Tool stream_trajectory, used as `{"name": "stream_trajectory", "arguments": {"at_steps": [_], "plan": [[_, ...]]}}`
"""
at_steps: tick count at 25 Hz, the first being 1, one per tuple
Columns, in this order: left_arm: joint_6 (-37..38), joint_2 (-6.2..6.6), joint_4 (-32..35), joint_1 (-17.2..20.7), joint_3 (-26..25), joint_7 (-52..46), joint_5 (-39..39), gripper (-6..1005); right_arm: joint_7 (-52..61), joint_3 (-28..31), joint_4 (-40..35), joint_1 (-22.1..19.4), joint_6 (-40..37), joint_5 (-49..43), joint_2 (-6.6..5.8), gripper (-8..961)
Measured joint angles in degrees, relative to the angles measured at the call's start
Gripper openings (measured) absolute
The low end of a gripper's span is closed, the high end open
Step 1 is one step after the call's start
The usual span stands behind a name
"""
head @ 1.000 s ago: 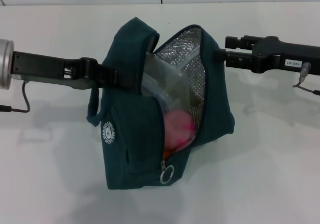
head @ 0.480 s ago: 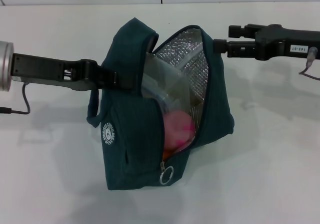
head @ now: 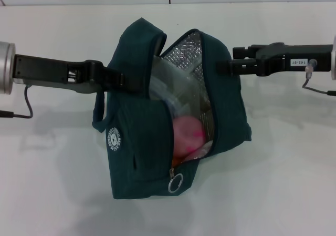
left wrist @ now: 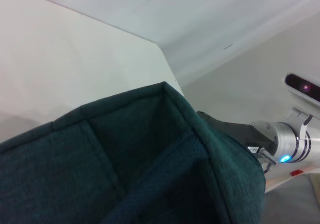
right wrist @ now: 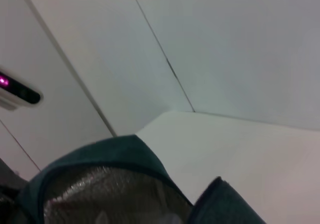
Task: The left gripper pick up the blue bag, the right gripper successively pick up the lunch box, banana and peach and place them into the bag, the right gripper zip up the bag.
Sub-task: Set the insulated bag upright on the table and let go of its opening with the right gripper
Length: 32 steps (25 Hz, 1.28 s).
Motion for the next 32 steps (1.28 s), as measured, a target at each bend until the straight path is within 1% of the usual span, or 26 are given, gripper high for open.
{"name": "stream_trajectory", "arguments": {"at_steps": [4,15,20,23,27,32], "plan": [[-0.19,-0.04,-0.04,0.09,0.0,0.12,-0.02,48,0.86,0.0,0.07,0.05,0.19,-0.34,0.02,818],[-0.2,-0.09,-0.09,-0.01,0.0,0.29,-0.06,49,2.31,-1.4,0.34,1.17,0.32,-1.03,0.03,784],[-0.2,-0.09,-0.09,-0.02,0.11,0.31,-0.08,49,1.71,-2.17,0.19,1.36,0.27,-0.93,0.03,579],[-0.2,-0.09,-0.09,0.09,0.18,0.32,-0.1,49,1.56,-2.19,-0.19,1.22,0.12,-0.74,0.03,382],[-0.2,-0.09,-0.1,0.12,0.27,0.39,-0.14,49,0.58,-1.72,-0.47,1.03,-1.2,0.03,0.03,350],[-0.1,-0.21,-0.09,0.16,0.35,0.49,-0.29,49,-1.27,-1.4,-2.06,0.34,-3.97,3.61,0.01,311]]}}
